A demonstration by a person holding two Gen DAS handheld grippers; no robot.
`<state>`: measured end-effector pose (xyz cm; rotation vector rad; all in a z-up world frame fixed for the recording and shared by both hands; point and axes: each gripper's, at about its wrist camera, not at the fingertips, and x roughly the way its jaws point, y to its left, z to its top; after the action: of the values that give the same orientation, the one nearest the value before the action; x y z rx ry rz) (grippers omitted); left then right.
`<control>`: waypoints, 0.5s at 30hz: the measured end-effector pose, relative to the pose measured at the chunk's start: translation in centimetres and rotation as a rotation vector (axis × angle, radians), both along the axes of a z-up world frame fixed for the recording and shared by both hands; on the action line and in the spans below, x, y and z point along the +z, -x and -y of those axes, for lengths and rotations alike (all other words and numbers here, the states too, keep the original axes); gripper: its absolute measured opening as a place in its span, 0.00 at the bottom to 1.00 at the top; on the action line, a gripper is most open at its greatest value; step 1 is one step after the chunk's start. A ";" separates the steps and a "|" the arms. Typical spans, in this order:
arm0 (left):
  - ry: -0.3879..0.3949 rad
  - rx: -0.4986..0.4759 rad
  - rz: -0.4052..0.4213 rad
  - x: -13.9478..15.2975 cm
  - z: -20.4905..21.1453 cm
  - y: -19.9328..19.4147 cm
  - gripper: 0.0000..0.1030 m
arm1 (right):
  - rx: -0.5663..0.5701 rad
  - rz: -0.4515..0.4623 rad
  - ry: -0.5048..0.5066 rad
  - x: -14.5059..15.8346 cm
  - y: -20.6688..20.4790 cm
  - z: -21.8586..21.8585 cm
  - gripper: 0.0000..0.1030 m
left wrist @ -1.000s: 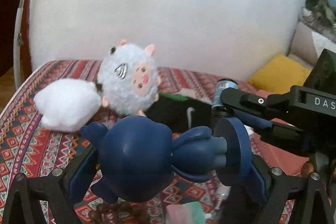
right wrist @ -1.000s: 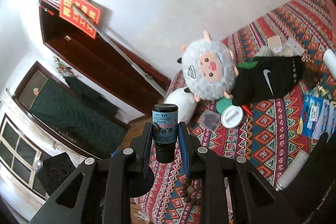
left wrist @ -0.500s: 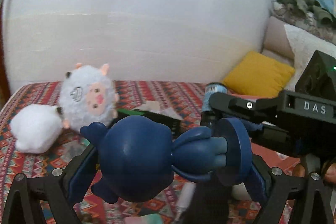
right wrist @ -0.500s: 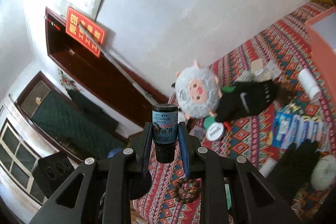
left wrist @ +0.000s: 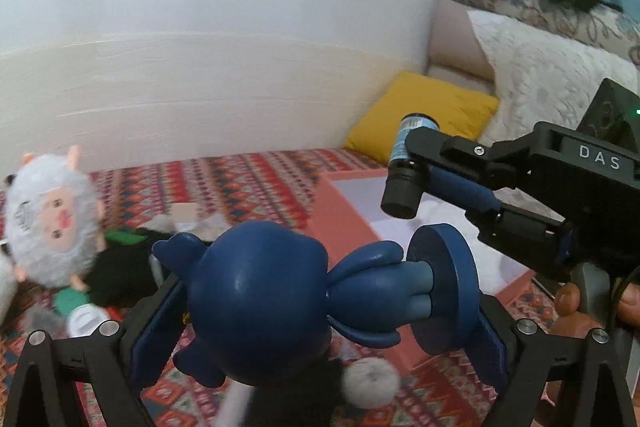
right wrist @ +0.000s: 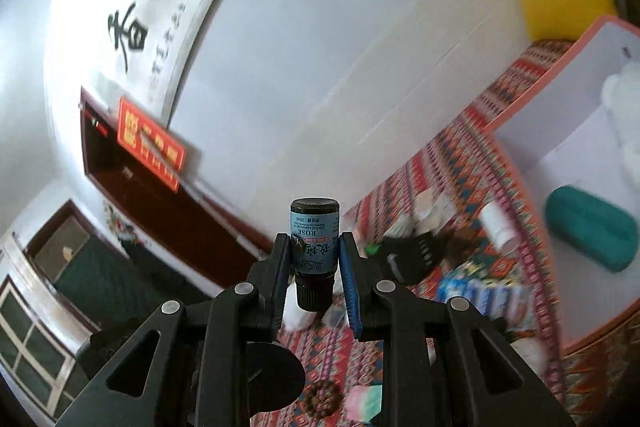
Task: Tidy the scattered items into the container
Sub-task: 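Carry the figurine and bottle over the pink box and release them inside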
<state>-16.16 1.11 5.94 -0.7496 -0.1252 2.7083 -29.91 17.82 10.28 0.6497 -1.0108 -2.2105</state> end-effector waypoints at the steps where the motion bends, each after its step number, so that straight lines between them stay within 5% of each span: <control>1: 0.004 -0.011 0.003 0.0 -0.8 0.3 0.95 | -0.017 0.000 0.004 -0.1 0.0 -1.1 0.25; 15: 0.063 -0.188 0.082 -2.5 -13.7 7.1 0.95 | -0.321 0.044 0.006 -2.9 0.2 -16.5 0.25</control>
<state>-23.24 14.79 3.47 -0.8468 0.0116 2.5144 -30.14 34.29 7.39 0.5675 -1.2150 -2.4749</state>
